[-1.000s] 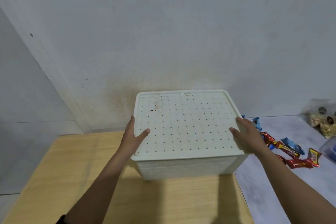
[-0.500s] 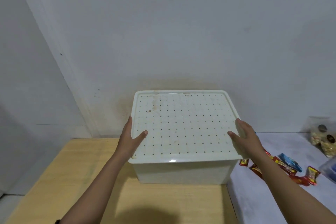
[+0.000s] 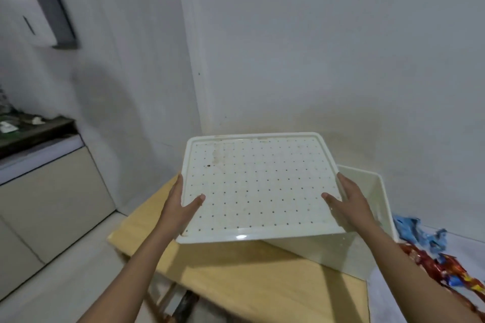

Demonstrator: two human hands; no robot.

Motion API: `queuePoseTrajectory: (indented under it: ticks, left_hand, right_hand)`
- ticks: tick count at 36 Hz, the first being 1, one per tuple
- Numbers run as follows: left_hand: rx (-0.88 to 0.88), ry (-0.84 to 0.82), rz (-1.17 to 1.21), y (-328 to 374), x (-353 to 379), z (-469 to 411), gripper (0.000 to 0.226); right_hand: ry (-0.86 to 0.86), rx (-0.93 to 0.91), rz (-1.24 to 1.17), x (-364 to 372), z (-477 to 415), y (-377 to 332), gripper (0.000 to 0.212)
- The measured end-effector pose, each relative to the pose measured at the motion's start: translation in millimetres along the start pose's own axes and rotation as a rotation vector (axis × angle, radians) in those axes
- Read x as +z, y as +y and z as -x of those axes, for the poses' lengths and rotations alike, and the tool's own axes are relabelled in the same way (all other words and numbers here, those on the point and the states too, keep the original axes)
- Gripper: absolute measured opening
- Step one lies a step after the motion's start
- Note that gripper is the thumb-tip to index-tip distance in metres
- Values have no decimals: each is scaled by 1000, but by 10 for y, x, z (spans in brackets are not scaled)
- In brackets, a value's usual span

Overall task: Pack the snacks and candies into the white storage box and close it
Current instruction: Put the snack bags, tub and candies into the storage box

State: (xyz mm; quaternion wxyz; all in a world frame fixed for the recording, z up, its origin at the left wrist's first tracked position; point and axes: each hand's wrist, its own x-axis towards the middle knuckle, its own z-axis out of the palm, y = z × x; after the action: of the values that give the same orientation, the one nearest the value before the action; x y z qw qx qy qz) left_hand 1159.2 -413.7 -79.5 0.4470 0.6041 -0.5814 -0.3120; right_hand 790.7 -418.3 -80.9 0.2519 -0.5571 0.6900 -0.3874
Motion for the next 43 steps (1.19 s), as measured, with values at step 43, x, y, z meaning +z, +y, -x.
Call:
queuePoseTrajectory:
  ticks: [43]
  left_hand:
    - [-561, -31, -84, -3070, -1606, -766, 92]
  right_hand:
    - [-336, 185, 335, 3807, -346, -539, 61]
